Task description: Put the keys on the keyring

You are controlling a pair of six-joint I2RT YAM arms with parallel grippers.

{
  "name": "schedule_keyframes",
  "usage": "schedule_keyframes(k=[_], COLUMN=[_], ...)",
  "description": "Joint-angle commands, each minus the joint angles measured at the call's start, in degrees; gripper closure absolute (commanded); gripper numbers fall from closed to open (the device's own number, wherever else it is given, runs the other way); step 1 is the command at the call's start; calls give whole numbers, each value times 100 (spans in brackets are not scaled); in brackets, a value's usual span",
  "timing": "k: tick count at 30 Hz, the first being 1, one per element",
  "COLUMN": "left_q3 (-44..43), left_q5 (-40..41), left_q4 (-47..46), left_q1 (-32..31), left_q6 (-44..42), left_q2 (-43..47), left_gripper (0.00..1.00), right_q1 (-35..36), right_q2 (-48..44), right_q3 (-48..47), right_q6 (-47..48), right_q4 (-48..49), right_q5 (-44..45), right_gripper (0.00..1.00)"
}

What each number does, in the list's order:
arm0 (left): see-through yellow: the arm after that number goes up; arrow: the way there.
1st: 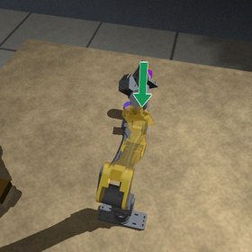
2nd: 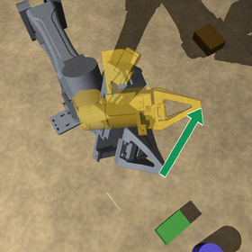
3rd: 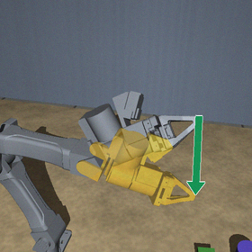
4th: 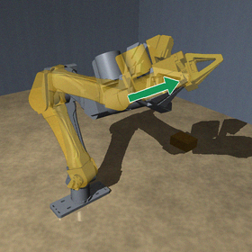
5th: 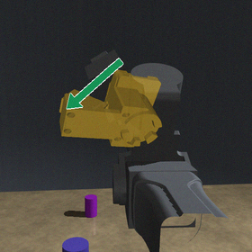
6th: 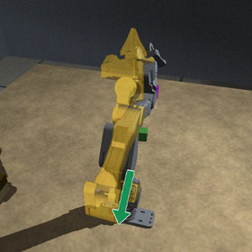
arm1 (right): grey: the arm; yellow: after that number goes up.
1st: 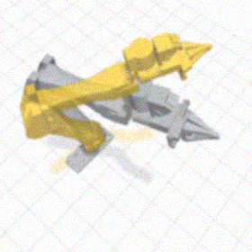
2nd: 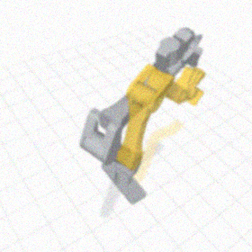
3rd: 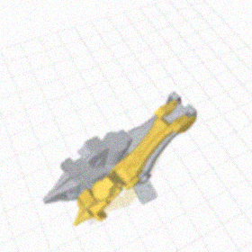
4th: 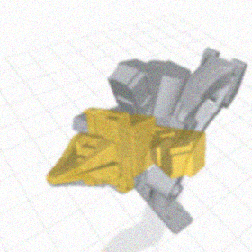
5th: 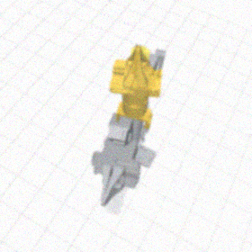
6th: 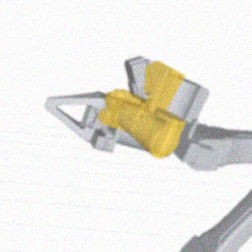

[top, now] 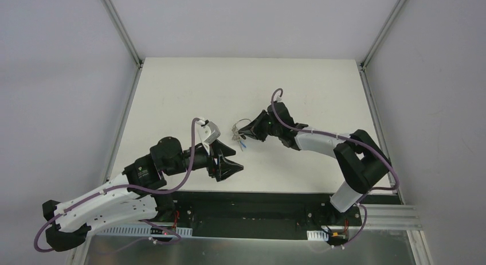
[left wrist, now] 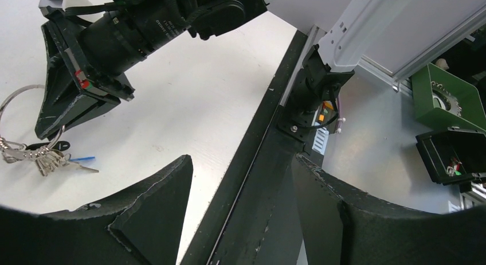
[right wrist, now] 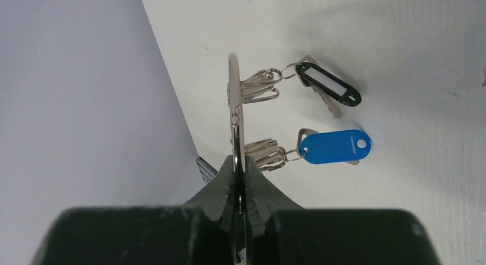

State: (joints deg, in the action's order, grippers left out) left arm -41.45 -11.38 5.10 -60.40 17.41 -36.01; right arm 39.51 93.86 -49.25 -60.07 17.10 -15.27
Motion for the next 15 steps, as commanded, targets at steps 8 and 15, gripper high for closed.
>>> schedule_keyframes(k=[8, 15], left_q3=[14, -18], left_q5=[273, 227], left_q4=[-223, -241], left_q1=[-17, -16], left_q6=[-26, -57], left_q2=[-115, -296], left_gripper=[37, 37], right_q1=[-391, -541], right_q2=[66, 70], right_q3=[218, 596], right_q6=[128, 250], right_q4=[570, 636], right_q5=[303, 394], right_gripper=[100, 97])
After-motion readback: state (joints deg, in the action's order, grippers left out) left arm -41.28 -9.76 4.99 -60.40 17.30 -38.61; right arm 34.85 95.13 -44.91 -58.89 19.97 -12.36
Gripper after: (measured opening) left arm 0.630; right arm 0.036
